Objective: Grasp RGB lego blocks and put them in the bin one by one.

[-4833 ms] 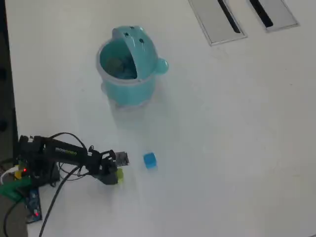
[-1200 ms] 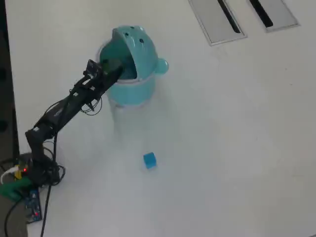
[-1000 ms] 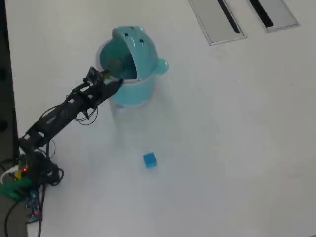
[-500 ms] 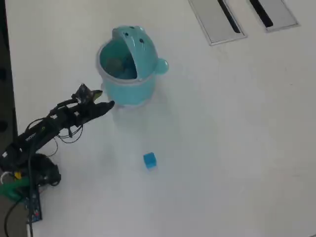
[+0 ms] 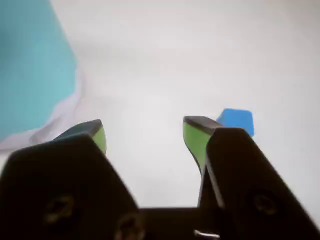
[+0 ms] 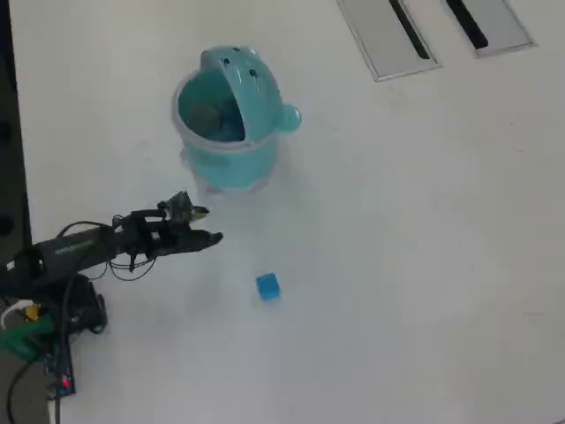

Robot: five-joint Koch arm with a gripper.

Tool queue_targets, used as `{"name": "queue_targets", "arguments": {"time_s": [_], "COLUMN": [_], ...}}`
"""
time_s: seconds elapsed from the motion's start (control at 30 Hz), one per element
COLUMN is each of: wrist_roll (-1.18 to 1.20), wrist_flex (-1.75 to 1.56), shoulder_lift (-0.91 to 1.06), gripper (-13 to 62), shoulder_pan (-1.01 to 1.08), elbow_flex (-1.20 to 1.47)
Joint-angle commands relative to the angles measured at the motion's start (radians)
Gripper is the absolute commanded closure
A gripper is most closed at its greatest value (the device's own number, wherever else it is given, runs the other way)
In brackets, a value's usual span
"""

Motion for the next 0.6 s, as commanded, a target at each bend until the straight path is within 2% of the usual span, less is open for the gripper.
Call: {"name": "queue_targets", "arguments": {"time_s": [0.0,0.17,0.2,0.4,0.57], "wrist_roll": [-0.008,-0.015,-0.038,-0.060,-0.104], "wrist_flex": [-0.051,-0.069,-0.077,-0.078,-0.077], "shoulder_lift": [-0.029,-0.127,-0.198,-0.282,-0.344], "gripper": [20.0,19.2,17.8,17.7,14.4], "shoulder_pan": [0.015,0.041,0.069,0.121,0.181], "elbow_flex": [-0.064,-0.129,-0.181,-0.252,-0.299]}}
